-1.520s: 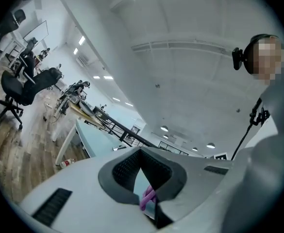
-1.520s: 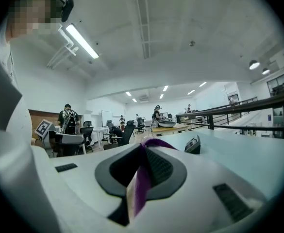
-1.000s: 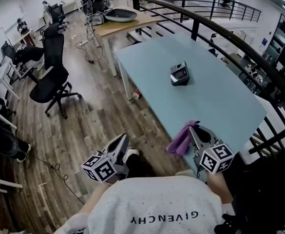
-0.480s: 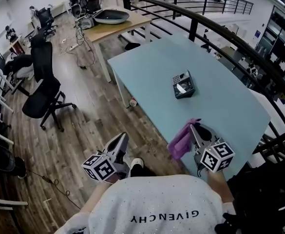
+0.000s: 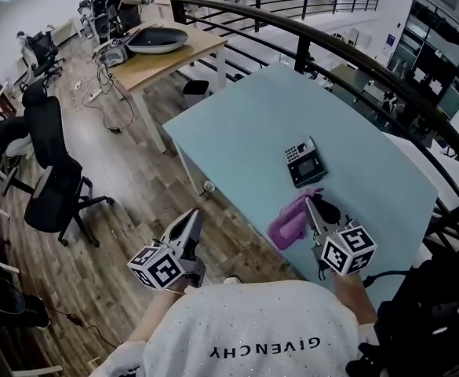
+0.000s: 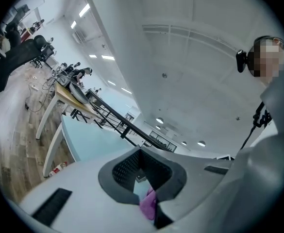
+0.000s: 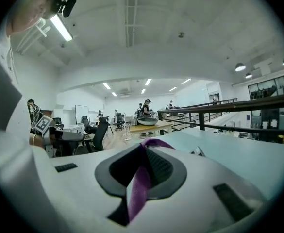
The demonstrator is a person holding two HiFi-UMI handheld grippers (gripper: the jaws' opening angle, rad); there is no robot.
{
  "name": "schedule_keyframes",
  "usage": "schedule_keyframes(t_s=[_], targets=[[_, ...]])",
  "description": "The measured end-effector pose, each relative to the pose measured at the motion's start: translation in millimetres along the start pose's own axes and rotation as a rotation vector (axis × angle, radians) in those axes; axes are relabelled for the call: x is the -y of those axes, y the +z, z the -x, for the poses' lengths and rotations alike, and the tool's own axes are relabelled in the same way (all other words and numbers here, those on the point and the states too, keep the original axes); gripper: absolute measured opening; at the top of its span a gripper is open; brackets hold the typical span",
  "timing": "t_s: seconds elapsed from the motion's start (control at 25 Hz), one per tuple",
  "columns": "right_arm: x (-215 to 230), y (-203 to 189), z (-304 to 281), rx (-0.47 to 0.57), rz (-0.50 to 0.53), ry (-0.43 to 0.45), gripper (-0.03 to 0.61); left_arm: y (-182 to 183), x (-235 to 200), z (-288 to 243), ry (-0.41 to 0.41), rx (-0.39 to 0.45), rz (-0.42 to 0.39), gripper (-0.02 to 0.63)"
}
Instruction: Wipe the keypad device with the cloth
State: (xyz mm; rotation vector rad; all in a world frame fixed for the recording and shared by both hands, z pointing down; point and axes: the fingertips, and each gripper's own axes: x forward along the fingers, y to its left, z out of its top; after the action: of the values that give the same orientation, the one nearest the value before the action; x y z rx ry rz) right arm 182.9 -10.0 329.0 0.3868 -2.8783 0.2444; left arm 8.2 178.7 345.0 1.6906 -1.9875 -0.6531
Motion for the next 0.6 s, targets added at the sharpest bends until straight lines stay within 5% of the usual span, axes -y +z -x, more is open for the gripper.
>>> schedule_keyframes(t_s=[0.6], targets=[[-3.4,8.3,-92.6,0.014,-0.065,-0.101,0.026,67.5,-87.8,-35.4,-0.032,-0.007,-0.011,0.0]])
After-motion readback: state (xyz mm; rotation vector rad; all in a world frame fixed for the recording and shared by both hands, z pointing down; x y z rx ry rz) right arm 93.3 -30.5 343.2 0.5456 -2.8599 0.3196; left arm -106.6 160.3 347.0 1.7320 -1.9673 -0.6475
